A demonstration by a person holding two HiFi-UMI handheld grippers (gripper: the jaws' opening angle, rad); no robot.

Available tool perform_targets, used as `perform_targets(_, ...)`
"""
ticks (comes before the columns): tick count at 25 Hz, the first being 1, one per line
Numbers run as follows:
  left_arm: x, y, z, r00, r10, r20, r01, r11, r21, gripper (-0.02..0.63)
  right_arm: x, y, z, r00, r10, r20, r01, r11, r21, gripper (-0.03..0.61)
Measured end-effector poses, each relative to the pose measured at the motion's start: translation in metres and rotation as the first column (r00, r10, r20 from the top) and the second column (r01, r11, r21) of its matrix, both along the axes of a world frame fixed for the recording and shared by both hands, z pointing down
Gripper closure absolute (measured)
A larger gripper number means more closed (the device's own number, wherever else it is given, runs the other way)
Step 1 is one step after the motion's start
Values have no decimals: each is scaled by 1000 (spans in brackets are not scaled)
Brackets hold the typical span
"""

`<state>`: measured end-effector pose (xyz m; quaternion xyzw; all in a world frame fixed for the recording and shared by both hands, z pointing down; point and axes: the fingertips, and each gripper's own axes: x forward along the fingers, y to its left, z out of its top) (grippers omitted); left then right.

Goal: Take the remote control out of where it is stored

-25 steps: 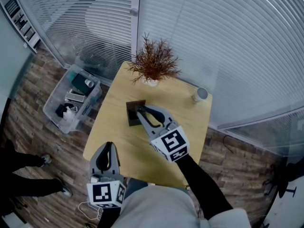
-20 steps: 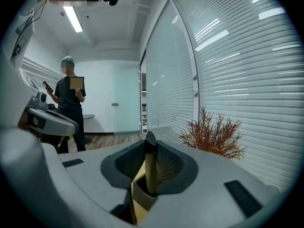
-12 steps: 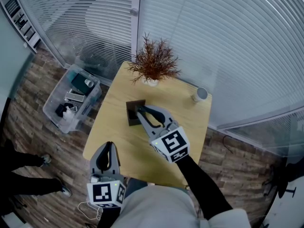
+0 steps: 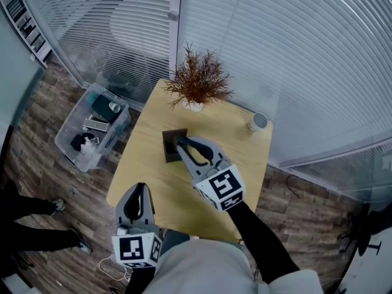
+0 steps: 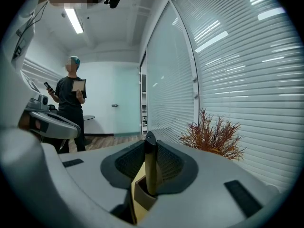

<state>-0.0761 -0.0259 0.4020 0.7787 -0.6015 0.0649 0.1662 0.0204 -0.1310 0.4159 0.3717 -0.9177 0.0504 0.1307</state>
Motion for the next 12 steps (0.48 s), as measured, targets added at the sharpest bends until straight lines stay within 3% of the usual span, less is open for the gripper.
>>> perform_targets(12,0,0,0,1000,1,1,-1,1000,-1,586,0,1,-2,1000,-6,-6,6,1000,23,502)
